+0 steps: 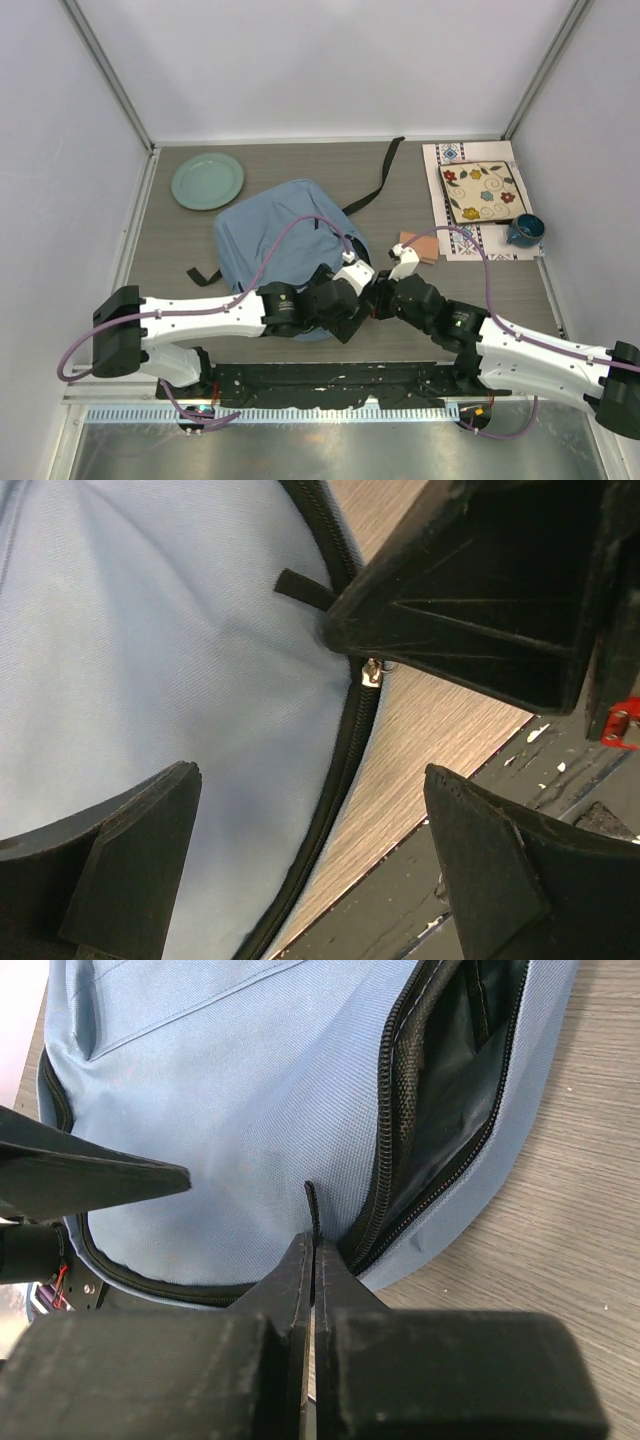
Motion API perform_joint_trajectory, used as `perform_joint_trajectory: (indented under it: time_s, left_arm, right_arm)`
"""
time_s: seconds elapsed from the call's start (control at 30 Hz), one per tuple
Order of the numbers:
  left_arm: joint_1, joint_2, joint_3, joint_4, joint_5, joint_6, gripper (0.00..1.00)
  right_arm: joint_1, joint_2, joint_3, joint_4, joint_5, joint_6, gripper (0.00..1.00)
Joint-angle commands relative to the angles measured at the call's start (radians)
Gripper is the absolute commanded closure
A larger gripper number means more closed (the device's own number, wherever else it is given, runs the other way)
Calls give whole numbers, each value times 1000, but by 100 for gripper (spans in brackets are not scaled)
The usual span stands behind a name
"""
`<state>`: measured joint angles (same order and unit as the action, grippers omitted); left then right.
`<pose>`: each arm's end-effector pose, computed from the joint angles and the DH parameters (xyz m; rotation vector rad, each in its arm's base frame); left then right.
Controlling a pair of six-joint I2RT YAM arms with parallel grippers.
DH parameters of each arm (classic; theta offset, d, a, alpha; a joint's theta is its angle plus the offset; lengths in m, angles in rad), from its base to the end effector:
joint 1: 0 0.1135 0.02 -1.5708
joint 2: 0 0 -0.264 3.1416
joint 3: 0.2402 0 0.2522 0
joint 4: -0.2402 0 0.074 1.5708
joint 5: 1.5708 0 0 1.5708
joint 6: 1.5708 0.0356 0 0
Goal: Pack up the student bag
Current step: Zip the student bag at the center of the board.
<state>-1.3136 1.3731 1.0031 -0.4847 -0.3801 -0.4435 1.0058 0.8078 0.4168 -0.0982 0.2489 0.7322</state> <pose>0.0862 -0.2757 0.2590 0.8462 2.2264 -0.3926 0.1052 0.1496 0.2154 -0.1326 2.1429 0.8090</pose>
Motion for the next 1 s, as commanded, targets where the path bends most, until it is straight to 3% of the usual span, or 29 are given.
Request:
perform_joint_trajectory:
  time_s: [0.0,0.2,0.33,0.5,0.6,0.63,0.7,0.97]
  left_arm:
    - [-1,52,42,77,30,86,4]
    - [-1,99,16,133,4,108,9]
    - [-1,112,-9,162,6,109,17]
    - [-1,113,-43,192,-3,98,43]
    - [-1,118,-49,189,-5,85,73]
    - [-1,115,-54,189,0,80,87]
    - [-1,101,-73,187,3,62,100]
    - [-30,27,-198,182,30,-46,100]
  right_arm:
    - [-3,-25,50,6,50,-25,99]
    - [-3,-38,42,5,55,1,99]
    - [-4,-35,39,3,62,10,99]
    - [-3,-33,45,5,64,7,99]
    - [-4,-33,47,3,70,6,99]
    - [-3,-33,48,2,72,6,99]
    - [-3,-29,53,-8,90,4,99]
    - [-27,20,118,2,164,-10,99]
